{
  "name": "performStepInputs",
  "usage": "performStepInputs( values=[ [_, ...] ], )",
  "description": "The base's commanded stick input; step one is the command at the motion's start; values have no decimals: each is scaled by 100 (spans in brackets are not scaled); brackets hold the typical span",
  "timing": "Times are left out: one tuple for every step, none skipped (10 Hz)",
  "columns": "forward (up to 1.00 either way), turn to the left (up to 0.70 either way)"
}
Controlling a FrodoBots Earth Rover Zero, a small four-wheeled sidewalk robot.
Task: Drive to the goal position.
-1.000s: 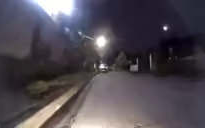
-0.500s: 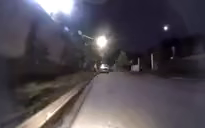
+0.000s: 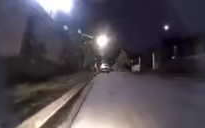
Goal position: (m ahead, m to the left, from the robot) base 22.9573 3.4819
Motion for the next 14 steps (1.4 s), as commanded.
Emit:
performStepInputs(
  values=[
    [50,0],
    [50,0],
    [50,-3],
    [50,-45],
    [50,-50],
    [50,-50],
    [50,-50],
    [50,-26],
    [50,0],
    [50,0],
    [50,0],
    [50,0],
    [50,0],
    [50,0]
  ],
)
